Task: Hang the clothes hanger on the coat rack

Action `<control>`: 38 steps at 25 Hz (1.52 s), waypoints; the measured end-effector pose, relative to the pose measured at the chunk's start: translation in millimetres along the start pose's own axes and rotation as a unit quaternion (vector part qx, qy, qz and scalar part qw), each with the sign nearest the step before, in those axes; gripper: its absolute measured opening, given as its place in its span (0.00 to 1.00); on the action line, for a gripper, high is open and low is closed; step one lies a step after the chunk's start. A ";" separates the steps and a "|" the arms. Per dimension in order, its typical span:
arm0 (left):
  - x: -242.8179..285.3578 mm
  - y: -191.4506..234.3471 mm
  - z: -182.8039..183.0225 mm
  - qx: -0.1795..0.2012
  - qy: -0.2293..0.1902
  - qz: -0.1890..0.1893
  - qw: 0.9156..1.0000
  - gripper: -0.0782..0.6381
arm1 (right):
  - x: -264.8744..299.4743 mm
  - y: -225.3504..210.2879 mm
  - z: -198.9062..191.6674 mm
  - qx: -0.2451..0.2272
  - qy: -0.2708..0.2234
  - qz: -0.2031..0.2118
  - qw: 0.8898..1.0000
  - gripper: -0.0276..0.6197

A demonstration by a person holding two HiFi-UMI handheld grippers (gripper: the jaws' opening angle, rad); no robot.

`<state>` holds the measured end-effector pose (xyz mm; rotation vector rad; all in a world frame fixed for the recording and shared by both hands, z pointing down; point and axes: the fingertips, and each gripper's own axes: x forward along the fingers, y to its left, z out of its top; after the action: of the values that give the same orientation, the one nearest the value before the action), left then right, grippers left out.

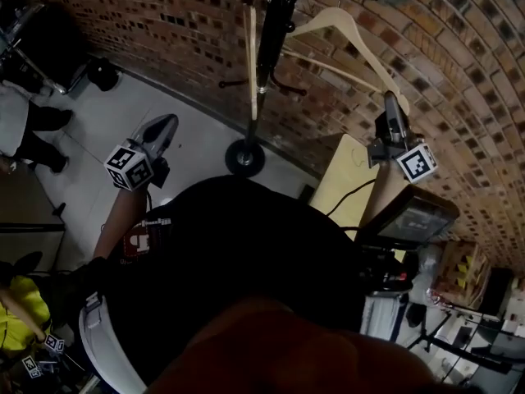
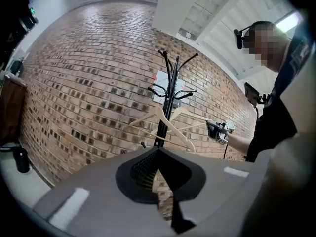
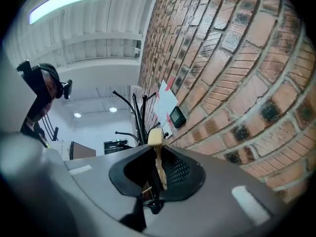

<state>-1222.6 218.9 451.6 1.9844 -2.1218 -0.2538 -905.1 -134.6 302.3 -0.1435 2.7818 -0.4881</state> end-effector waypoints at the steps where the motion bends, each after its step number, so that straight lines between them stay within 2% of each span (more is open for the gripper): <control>1: 8.0 1.1 2.2 0.001 -0.003 0.001 1.000 0.10 | 3.3 0.3 4.2 -0.004 -0.003 0.011 1.000 0.13; 6: 46.6 2.5 2.2 -0.003 -0.004 -0.007 1.000 0.10 | 28.4 0.3 15.4 -0.035 0.008 0.048 0.998 0.13; 14: 78.5 17.9 4.5 -0.003 0.003 -0.039 0.999 0.10 | 50.7 12.1 4.7 -0.098 0.035 0.061 0.993 0.12; 18: 86.7 34.2 9.4 -0.005 0.003 -0.052 0.999 0.10 | 41.1 18.2 -14.4 -0.158 0.047 0.065 0.984 0.12; 20: 91.4 40.6 9.8 -0.009 0.006 -0.060 0.998 0.10 | 31.6 15.0 -28.6 -0.168 0.056 0.064 0.982 0.12; 24: 98.5 47.1 9.3 -0.012 0.011 -0.078 0.997 0.10 | 16.9 -4.7 -65.3 -0.128 0.066 0.045 0.989 0.13; 28: 102.7 47.4 3.9 -0.014 0.020 -0.090 0.996 0.10 | 22.4 -20.5 -120.4 -0.105 0.122 0.021 0.987 0.13; 30: 103.9 47.4 -0.2 -0.016 0.024 -0.096 0.995 0.10 | 27.0 -29.3 -139.6 -0.093 0.133 0.002 0.987 0.13; 38: 108.9 51.8 -12.7 -0.030 0.037 -0.103 0.994 0.10 | 12.8 -70.6 -183.3 -0.035 0.141 -0.079 0.986 0.20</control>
<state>-1275.2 114.4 483.2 2.1440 -1.8451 -0.2703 -972.8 -144.8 486.8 -0.3382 3.0818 -0.4813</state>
